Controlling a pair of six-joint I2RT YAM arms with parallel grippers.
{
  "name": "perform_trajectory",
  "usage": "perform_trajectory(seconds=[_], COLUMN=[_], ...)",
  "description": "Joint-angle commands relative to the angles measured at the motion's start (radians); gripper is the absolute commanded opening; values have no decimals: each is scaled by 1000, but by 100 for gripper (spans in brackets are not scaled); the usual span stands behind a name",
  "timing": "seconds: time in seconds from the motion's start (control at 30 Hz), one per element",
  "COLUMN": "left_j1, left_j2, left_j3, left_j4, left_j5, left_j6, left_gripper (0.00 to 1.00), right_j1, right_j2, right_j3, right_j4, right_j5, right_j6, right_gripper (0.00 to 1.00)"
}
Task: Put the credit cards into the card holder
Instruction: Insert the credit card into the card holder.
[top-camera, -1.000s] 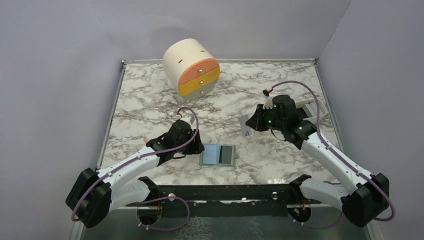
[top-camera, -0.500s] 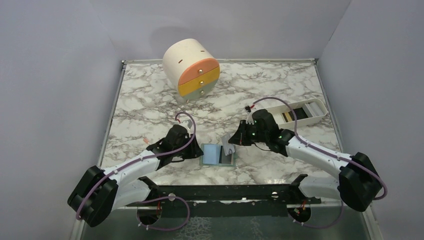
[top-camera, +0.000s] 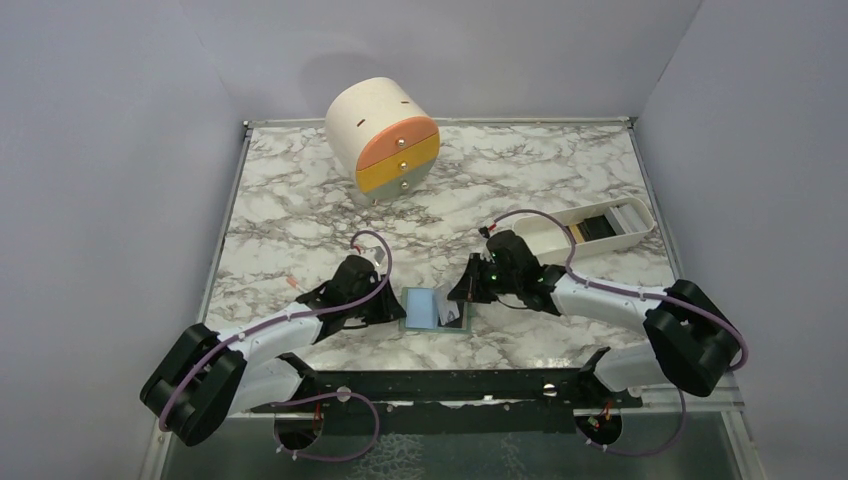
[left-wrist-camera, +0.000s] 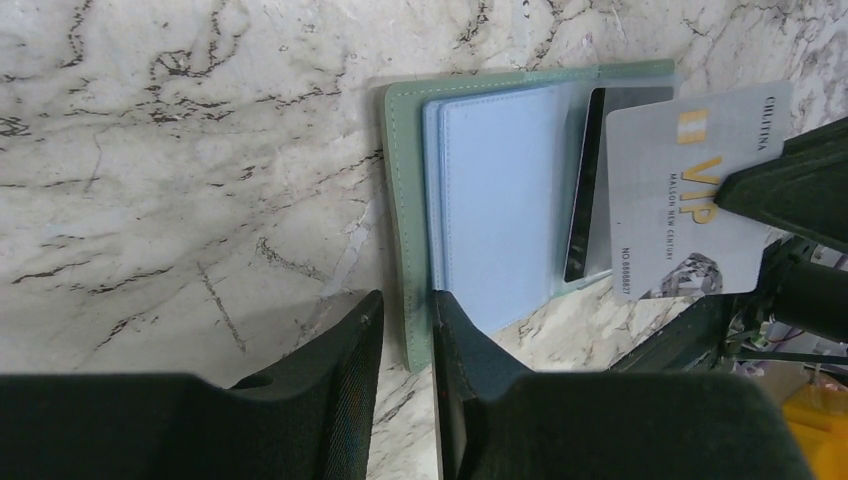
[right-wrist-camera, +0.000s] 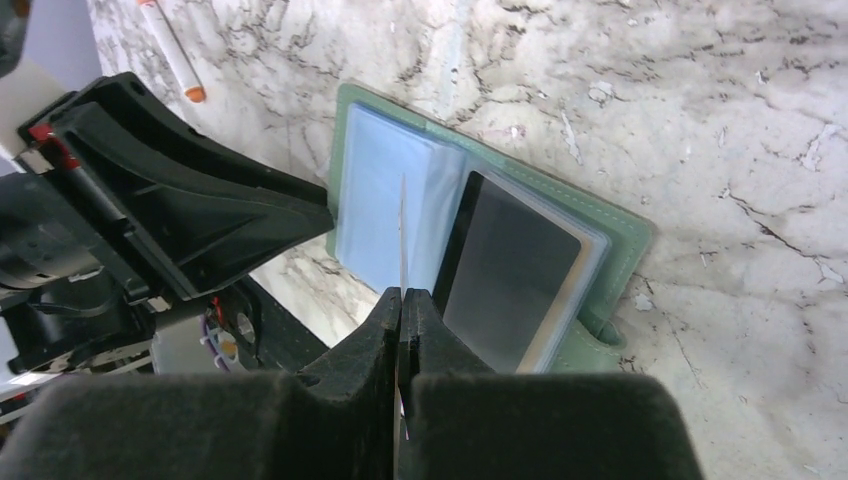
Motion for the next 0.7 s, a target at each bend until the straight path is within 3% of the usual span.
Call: perform_trajectory(seconds=[0.0,0.67], left_j1=[4,5], left_j2=[-8,5], left_j3=[-19,-48], left_j4=[36,68], left_j5=[29,57], left_j6=[-19,-37], left_gripper=[25,9], right_j1=[6,7], right_j2=[33,125], right_j3=[-30,-91], right_j4=[77,216], right_j5=[9,-42], right_j6=[48,98], right_gripper=[1,1])
